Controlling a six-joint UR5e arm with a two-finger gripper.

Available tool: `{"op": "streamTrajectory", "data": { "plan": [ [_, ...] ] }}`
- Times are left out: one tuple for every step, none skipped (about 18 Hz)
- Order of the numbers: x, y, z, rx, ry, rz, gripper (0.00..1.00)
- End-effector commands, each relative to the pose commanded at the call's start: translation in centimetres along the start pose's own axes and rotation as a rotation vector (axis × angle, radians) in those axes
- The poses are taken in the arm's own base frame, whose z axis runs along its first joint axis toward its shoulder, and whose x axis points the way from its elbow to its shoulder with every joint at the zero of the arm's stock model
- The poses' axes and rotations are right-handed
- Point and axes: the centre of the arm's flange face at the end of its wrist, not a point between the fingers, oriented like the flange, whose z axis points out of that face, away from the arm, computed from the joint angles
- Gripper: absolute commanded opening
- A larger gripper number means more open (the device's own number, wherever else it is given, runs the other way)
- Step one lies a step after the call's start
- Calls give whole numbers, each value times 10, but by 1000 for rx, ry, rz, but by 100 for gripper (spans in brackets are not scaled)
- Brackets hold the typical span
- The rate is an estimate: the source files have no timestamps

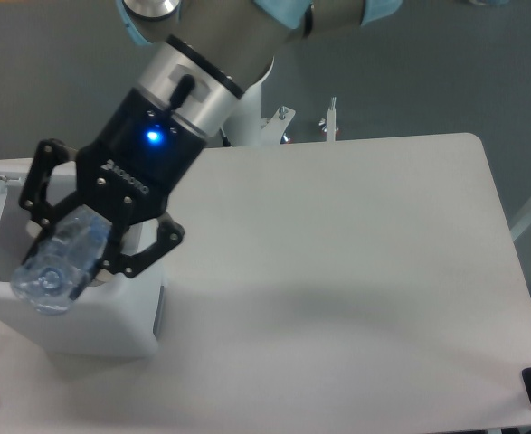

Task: Place the trash in the trash can
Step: 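Lift the bottle, carry it over the trash bin, and open the gripper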

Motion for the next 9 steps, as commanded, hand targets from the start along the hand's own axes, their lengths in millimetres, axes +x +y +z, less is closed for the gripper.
{"op": "streamTrajectory", "data": {
  "plan": [
    [4, 1, 2, 3, 4, 10, 38],
    [4, 1, 3, 6, 4, 16, 41],
    [4, 1, 6, 7, 6, 21, 43],
    [4, 2, 6, 7, 6, 24, 45],
    [6, 3, 10, 3, 11, 26, 45],
    [6, 5, 12, 1, 13, 24, 45],
    [4, 8, 14, -3, 14, 20, 46],
    [4, 12, 18, -11, 18, 21, 48],
    [6, 15, 22, -18, 24, 30, 50]
  ]
}}
